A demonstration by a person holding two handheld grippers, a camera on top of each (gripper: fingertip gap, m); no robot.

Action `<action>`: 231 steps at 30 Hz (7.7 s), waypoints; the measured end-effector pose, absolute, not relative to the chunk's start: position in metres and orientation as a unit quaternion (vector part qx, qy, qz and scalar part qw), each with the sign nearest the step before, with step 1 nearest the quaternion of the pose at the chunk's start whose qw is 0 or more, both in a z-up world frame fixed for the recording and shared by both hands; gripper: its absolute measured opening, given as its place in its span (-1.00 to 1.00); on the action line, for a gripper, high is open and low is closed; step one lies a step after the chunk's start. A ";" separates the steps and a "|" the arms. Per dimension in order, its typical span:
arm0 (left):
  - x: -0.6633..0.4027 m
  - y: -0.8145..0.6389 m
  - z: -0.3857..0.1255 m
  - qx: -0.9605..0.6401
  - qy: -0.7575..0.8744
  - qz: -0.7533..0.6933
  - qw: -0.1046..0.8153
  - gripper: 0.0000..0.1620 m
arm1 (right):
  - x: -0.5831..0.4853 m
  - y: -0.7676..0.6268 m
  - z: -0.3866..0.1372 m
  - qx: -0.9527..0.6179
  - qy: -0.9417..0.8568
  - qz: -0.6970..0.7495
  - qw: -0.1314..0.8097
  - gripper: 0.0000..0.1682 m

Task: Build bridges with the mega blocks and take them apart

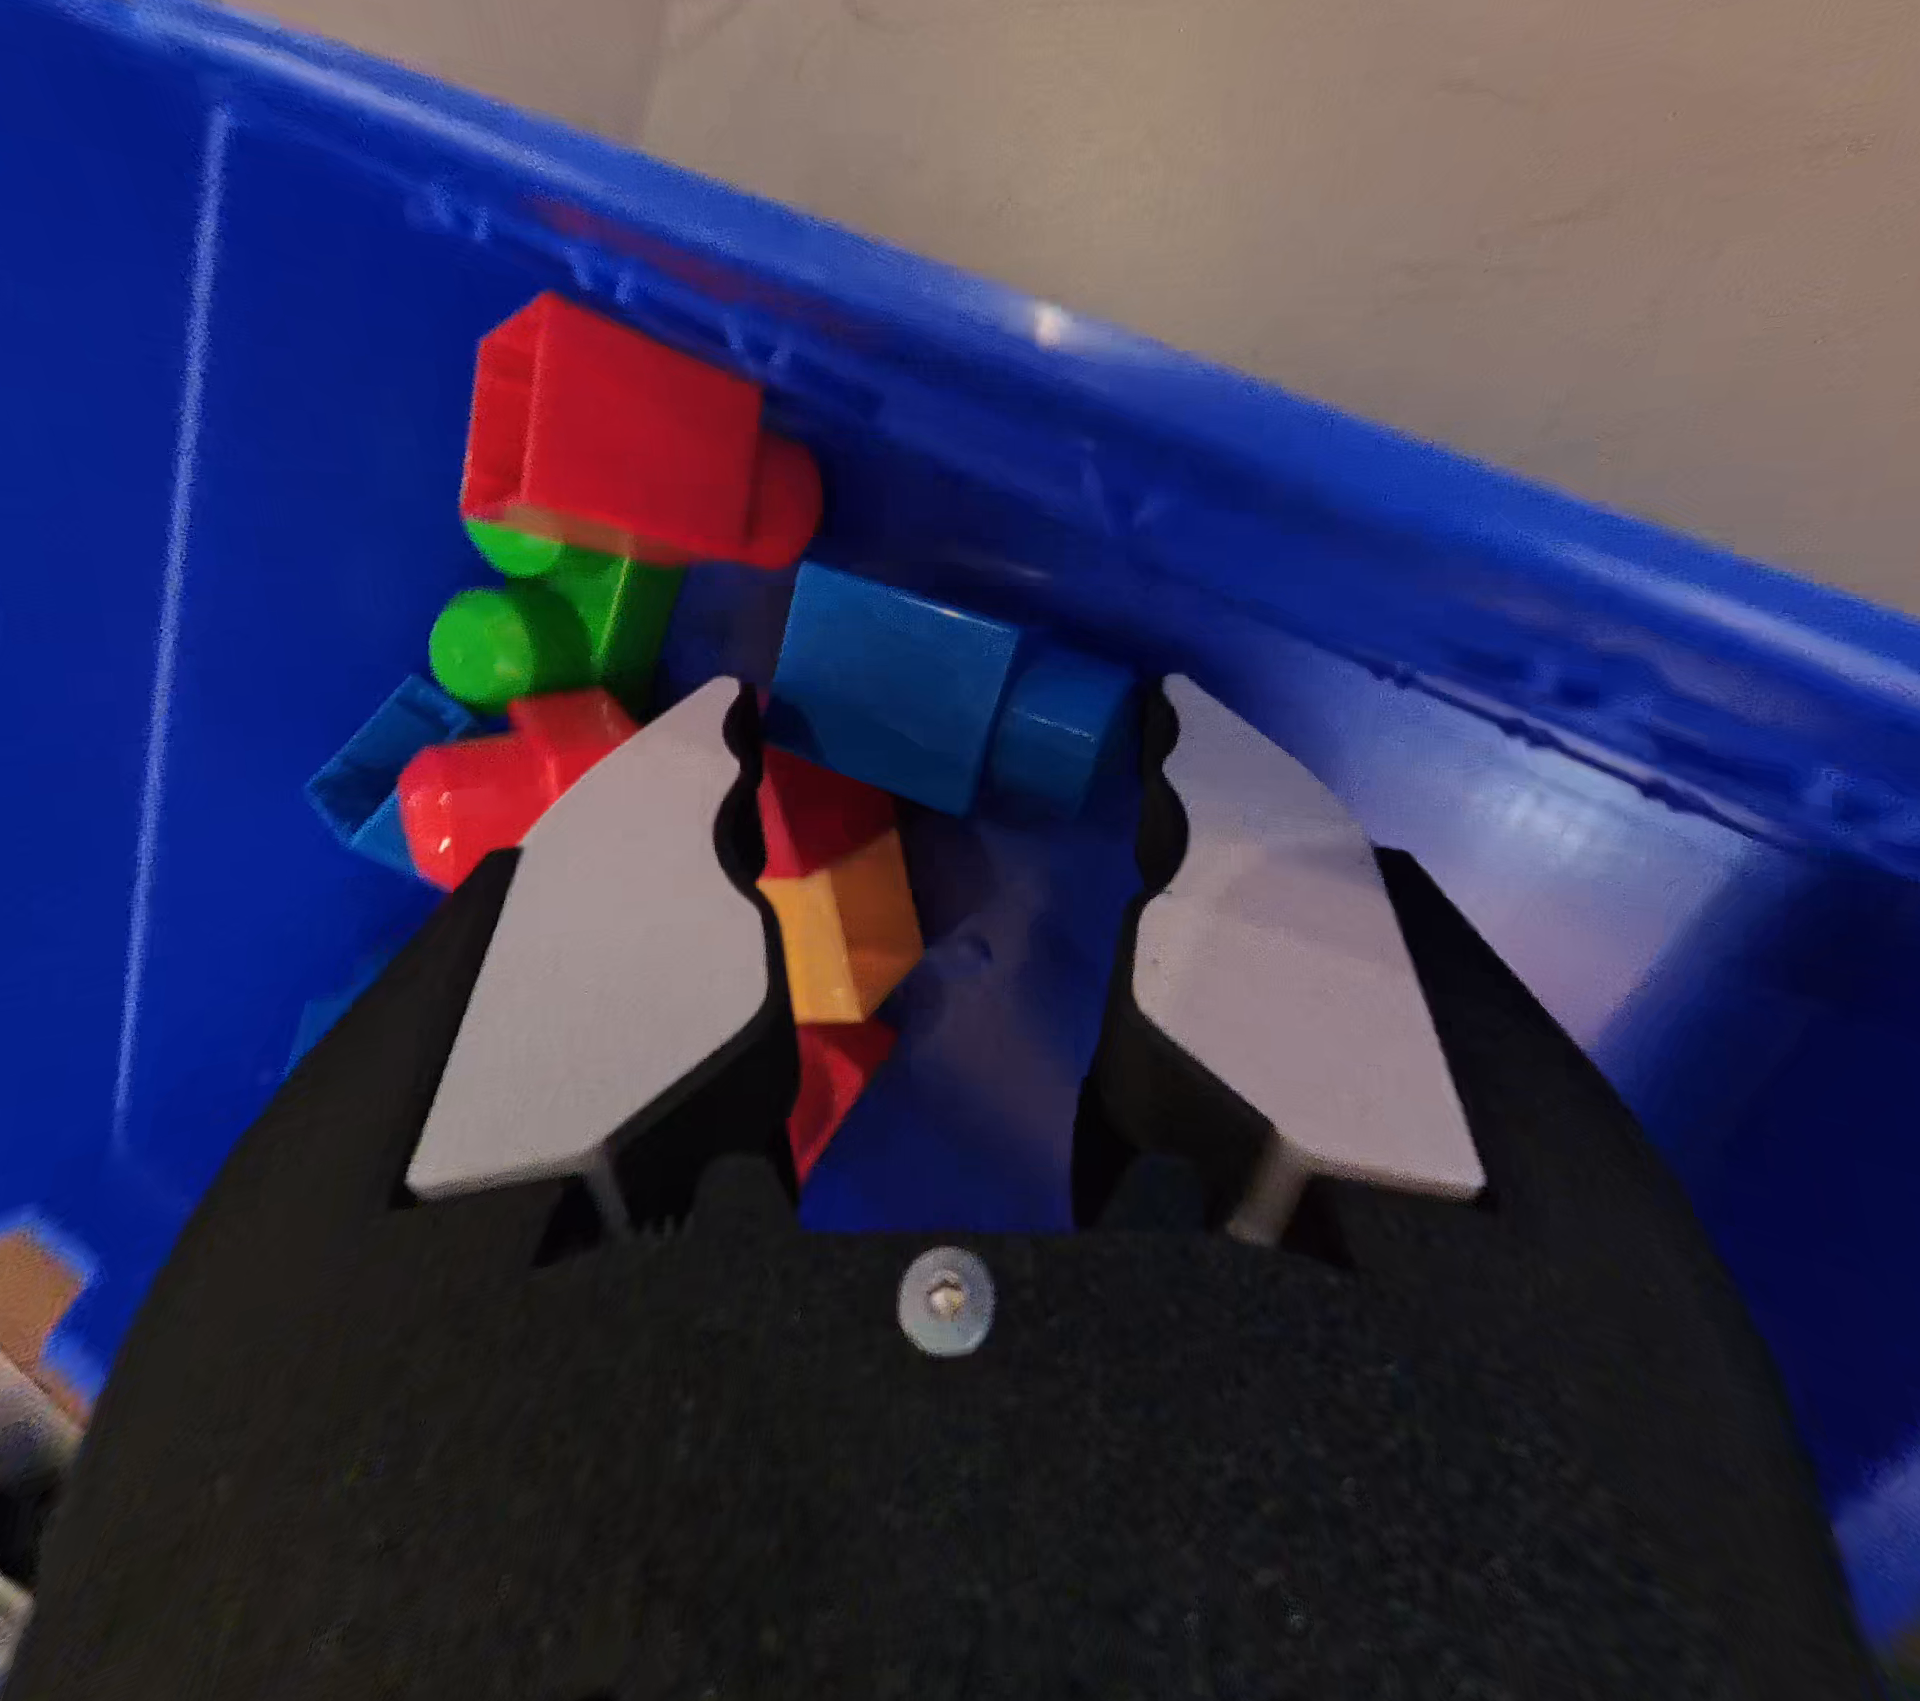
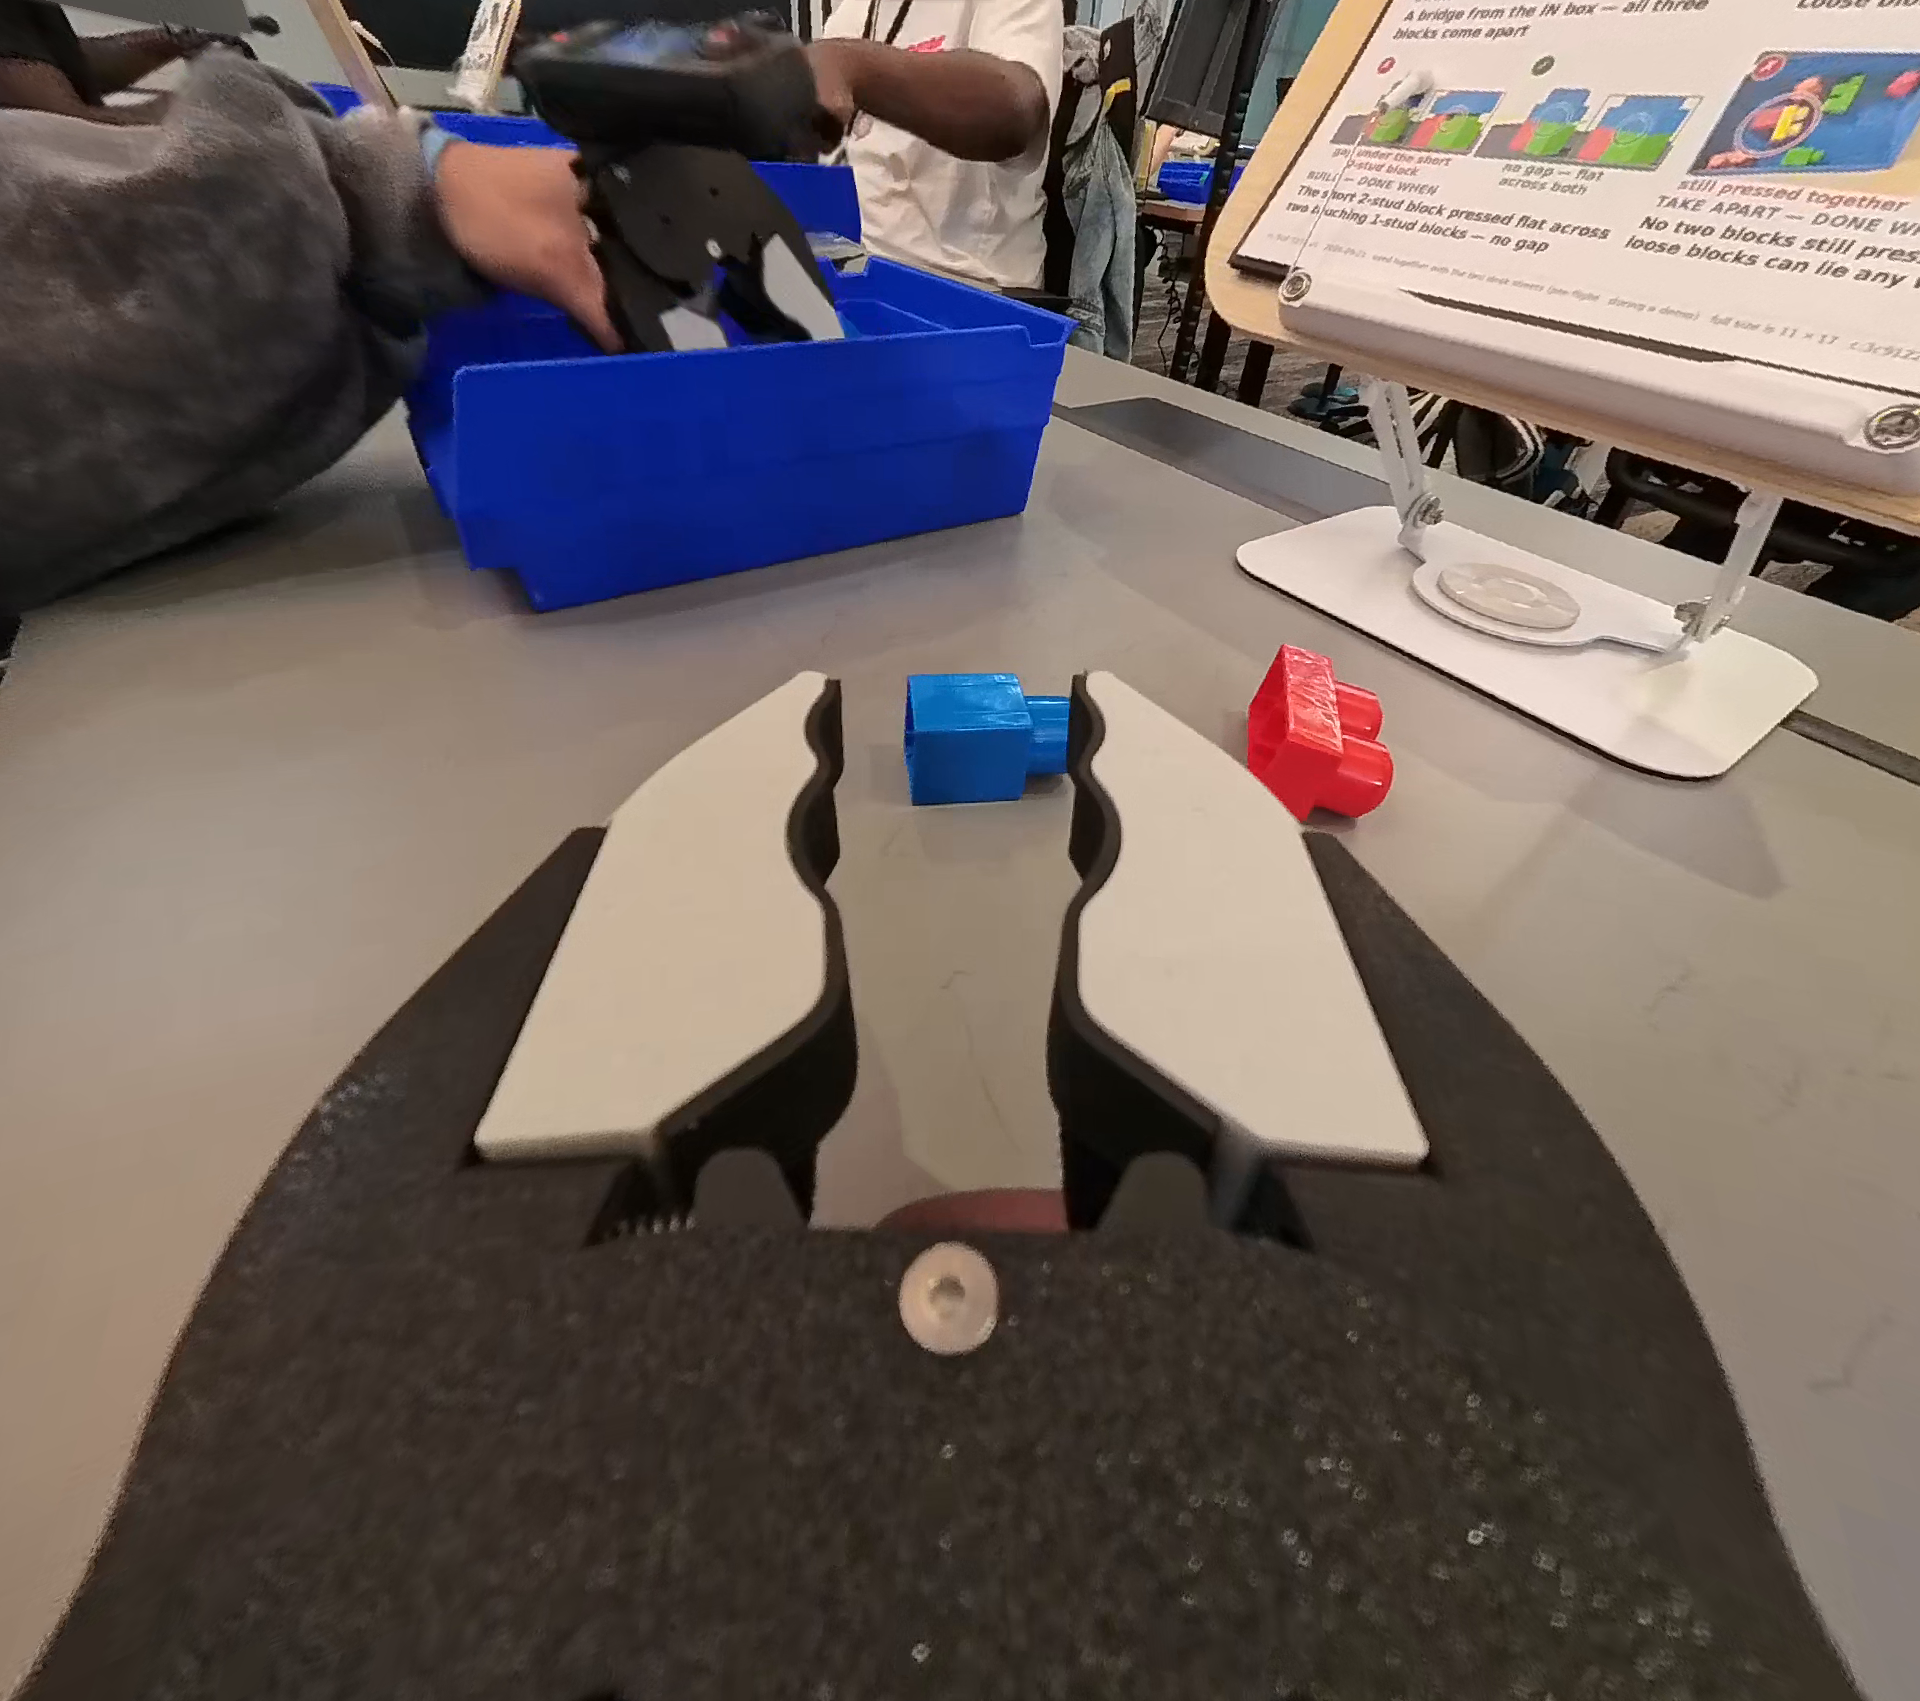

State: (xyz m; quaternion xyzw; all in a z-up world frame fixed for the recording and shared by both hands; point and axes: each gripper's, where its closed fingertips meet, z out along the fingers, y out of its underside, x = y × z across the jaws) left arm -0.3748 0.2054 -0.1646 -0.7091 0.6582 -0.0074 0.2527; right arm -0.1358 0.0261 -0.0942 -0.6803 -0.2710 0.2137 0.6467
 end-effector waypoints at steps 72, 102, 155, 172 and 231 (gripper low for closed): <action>-0.196 0.124 -0.183 -0.812 0.508 -0.017 0.286 0.71 | -0.139 0.018 -0.095 -0.676 -0.290 0.209 0.644 -0.51; -0.188 0.129 -0.195 -0.815 0.538 -0.072 0.203 0.12 | -0.138 0.017 -0.095 -0.679 -0.287 0.214 0.641 -0.51; -0.192 0.133 -0.194 -0.801 0.574 -0.036 0.169 0.10 | -0.140 0.014 -0.096 -0.679 -0.291 0.217 0.639 -0.51; -0.195 0.135 -0.184 -0.794 0.582 -0.048 0.169 0.09 | -0.140 0.014 -0.096 -0.679 -0.292 0.217 0.638 -0.51; -0.234 0.059 -0.135 -0.743 0.405 -0.177 0.502 -0.08 | -0.118 0.177 -0.178 -0.874 -0.149 0.425 0.181 -0.49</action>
